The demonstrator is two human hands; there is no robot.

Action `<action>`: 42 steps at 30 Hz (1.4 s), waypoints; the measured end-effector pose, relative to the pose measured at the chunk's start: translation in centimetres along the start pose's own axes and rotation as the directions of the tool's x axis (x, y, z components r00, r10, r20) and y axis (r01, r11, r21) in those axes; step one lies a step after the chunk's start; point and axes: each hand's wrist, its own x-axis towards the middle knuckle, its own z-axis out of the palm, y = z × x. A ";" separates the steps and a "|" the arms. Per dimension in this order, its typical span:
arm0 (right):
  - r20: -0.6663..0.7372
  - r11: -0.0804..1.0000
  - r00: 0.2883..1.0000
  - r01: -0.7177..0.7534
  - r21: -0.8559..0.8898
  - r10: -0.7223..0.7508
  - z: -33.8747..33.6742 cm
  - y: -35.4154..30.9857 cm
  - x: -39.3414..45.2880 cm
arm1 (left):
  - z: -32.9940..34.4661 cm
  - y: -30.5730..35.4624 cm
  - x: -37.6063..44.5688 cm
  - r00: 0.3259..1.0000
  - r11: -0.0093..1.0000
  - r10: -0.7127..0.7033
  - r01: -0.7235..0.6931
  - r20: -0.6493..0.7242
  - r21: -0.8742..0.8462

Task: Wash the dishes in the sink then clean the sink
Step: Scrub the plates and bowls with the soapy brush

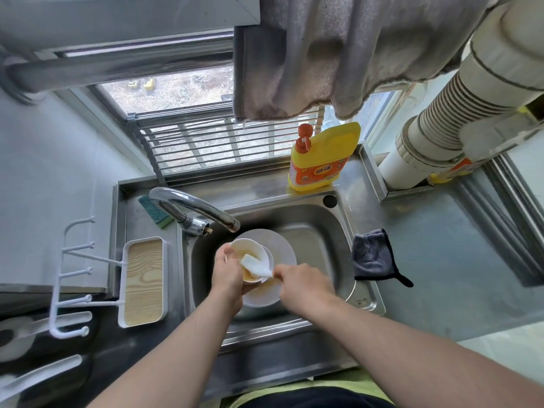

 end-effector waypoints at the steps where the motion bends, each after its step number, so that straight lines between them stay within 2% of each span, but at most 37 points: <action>1: 0.046 0.995 0.999 0.000 0.101 -0.004 0.3 -1.0 -0.2 | 0.0 -0.2 0.1 1.000 1.000 0.006 -0.006 -0.023 0.001; 3: 0.077 0.958 0.997 -0.023 0.287 0.001 0.8 -2.4 0.6 | 0.0 -0.6 -0.2 0.999 1.000 0.028 -0.028 -0.035 0.003; 4: 0.056 0.955 0.998 -0.017 0.296 0.000 0.6 -2.4 1.0 | 0.0 -0.5 -0.4 0.999 0.999 0.042 -0.042 -0.025 -0.001; 6: -0.007 0.981 1.000 -0.002 0.194 0.004 0.1 -1.1 1.7 | -0.4 -0.3 -0.2 0.997 0.997 0.070 -0.070 0.016 0.025; 8: -0.031 0.998 0.999 0.021 0.059 -0.019 0.2 0.4 1.7 | -1.2 -0.1 0.3 0.989 0.982 0.140 -0.144 0.038 0.121; 11: 0.008 0.996 0.999 0.044 0.078 -0.044 0.6 1.5 1.2 | -2.5 -0.4 1.8 0.938 0.869 0.334 -0.343 0.089 0.356; 13: -0.010 0.991 1.000 0.005 0.133 -0.004 0.4 2.3 1.4 | -3.0 -0.6 2.7 0.899 0.776 0.401 -0.435 0.175 0.457; 18: -0.038 0.963 0.993 -0.100 0.251 0.113 0.7 5.1 2.2 | -4.1 -0.6 4.1 0.935 0.694 0.224 -0.352 0.276 0.628; 21: -0.051 0.938 0.989 -0.115 0.327 0.139 0.9 5.9 2.2 | -4.3 -0.5 3.6 0.931 0.652 0.186 -0.356 0.314 0.669; 24: -0.048 0.907 0.986 -0.130 0.400 0.162 1.2 6.4 2.0 | -4.3 -0.7 2.7 0.899 0.512 0.234 -0.438 0.370 0.739; 26: -0.041 0.885 0.983 -0.142 0.444 0.179 1.5 6.7 1.8 | -4.2 -1.0 2.1 0.858 0.417 0.334 -0.505 0.390 0.756; 28: -0.037 0.868 0.980 -0.156 0.471 0.196 1.7 6.9 1.8 | -4.1 -1.3 1.7 0.823 0.363 0.422 -0.538 0.381 0.761; 33: -0.040 0.819 0.974 -0.167 0.548 0.225 2.0 7.1 2.2 | -4.6 -2.4 1.9 0.801 0.303 0.492 -0.526 0.342 0.795; 36: -0.039 0.775 0.970 -0.167 0.609 0.240 2.4 7.1 2.4 | -4.8 -2.6 1.7 0.764 0.260 0.524 -0.564 0.376 0.784; 40: -0.038 0.743 0.969 -0.162 0.650 0.245 2.9 7.2 2.4 | -4.4 -2.6 1.5 0.760 0.297 0.546 -0.569 0.352 0.767; 42: -0.035 0.740 0.972 -0.154 0.655 0.234 3.1 7.1 2.4 | -4.4 -2.5 1.5 0.751 0.281 0.537 -0.588 0.384 0.758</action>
